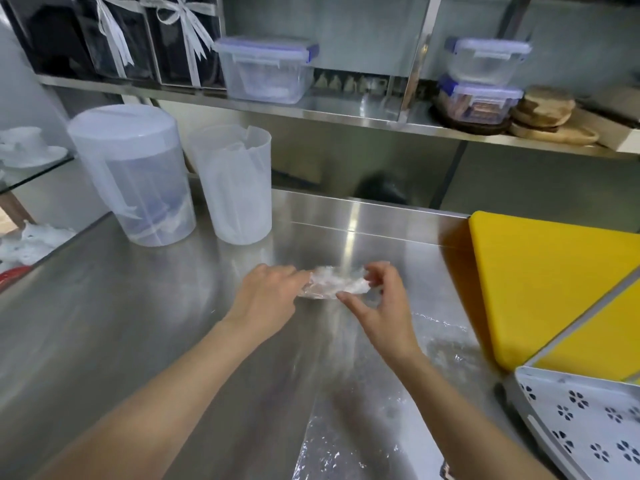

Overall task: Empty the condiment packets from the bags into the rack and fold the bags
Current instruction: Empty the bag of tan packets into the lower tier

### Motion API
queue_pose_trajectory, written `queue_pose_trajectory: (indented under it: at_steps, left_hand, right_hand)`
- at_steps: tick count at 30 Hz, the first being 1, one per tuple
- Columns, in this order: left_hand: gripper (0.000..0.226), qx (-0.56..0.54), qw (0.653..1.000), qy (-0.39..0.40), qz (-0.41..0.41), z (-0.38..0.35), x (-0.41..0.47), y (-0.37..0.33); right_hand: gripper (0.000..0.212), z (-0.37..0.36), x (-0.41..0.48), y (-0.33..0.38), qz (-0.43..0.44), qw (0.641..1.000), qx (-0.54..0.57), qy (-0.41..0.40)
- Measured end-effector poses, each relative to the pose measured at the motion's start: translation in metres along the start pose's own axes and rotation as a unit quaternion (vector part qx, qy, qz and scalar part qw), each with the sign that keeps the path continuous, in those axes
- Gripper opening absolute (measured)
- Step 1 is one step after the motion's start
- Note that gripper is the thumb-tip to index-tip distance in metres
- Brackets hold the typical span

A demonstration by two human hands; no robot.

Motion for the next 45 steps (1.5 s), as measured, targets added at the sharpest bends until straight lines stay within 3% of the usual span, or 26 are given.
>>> queue_pose_trajectory:
  at_steps: [2, 3, 4, 7, 10, 16, 20, 23, 26, 28, 31, 35, 38, 41, 45]
  left_hand:
    - [0.029, -0.021, 0.999, -0.019, -0.017, 0.016, 0.017, -0.003]
    - [0.028, -0.018, 0.998, -0.040, -0.042, 0.025, 0.024, -0.007]
    - [0.028, -0.013, 0.997, -0.049, -0.059, 0.032, 0.030, -0.011]
    - [0.036, -0.006, 0.996, -0.063, -0.070, 0.048, 0.048, -0.017]
    - [0.045, -0.007, 0.995, -0.080, -0.052, 0.064, 0.065, -0.012]
    - [0.039, 0.023, 0.990, -0.130, -0.041, 0.106, 0.090, 0.001]
    - [0.036, 0.021, 0.990, -0.139, -0.017, 0.130, 0.098, -0.001]
    - [0.035, 0.010, 0.996, -0.070, 0.046, 0.138, 0.104, 0.006]
    - [0.023, -0.102, 0.990, 0.055, 0.085, 0.139, 0.109, 0.005]
    - [0.022, -0.130, 0.985, 0.079, 0.081, 0.146, 0.112, -0.001]
    - [0.030, -0.129, 0.987, 0.045, 0.081, 0.157, 0.119, -0.007]
    - [0.026, -0.146, 0.985, -0.009, 0.088, 0.172, 0.126, -0.008]
    - [0.031, -0.147, 0.985, -0.021, 0.091, 0.182, 0.130, -0.009]
    - [0.028, -0.148, 0.983, -0.036, 0.102, 0.190, 0.135, -0.010]
    - [0.021, -0.258, 0.953, -0.007, 0.161, 0.177, 0.136, -0.020]
  right_hand:
    - [0.070, -0.010, 0.003, 0.020, 0.153, 0.981, -0.091, 0.073]
    - [0.072, -0.018, 0.004, 0.025, 0.197, 0.964, -0.140, 0.108]
    - [0.063, -0.022, 0.008, 0.029, 0.225, 0.953, -0.168, 0.115]
    - [0.015, -0.014, 0.029, 0.044, 0.228, 0.954, -0.192, 0.030]
    - [0.005, -0.005, 0.054, 0.057, 0.245, 0.935, -0.254, 0.021]
    - [0.014, 0.012, 0.081, 0.076, 0.176, 0.952, -0.229, 0.098]
    - [0.018, 0.027, 0.075, 0.088, 0.106, 0.984, -0.081, 0.120]
    - [0.018, 0.037, 0.072, 0.095, 0.117, 0.985, -0.071, 0.107]
    - [0.021, 0.047, 0.073, 0.095, 0.122, 0.984, -0.080, 0.106]
    - [0.021, 0.053, 0.074, 0.096, 0.114, 0.986, -0.052, 0.109]
    - [0.015, 0.060, 0.075, 0.094, 0.095, 0.985, -0.032, 0.140]
    - [0.013, 0.062, 0.067, 0.070, 0.071, 0.970, -0.087, 0.217]
    - [0.005, 0.071, 0.062, 0.055, 0.050, 0.977, -0.062, 0.196]
    - [0.021, 0.087, 0.069, 0.057, 0.058, 0.990, -0.023, 0.129]
    - [0.025, 0.115, 0.077, 0.050, 0.003, 0.998, 0.001, 0.065]
Point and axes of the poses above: each hand's wrist, its own x-axis towards the middle knuckle, its own z-axis out of the back of the hand, y = z × x, the point moved 7 cm from there along x, towards the middle knuckle, and after that the axes turned 13 degrees about -y, right-handed, at the moved point
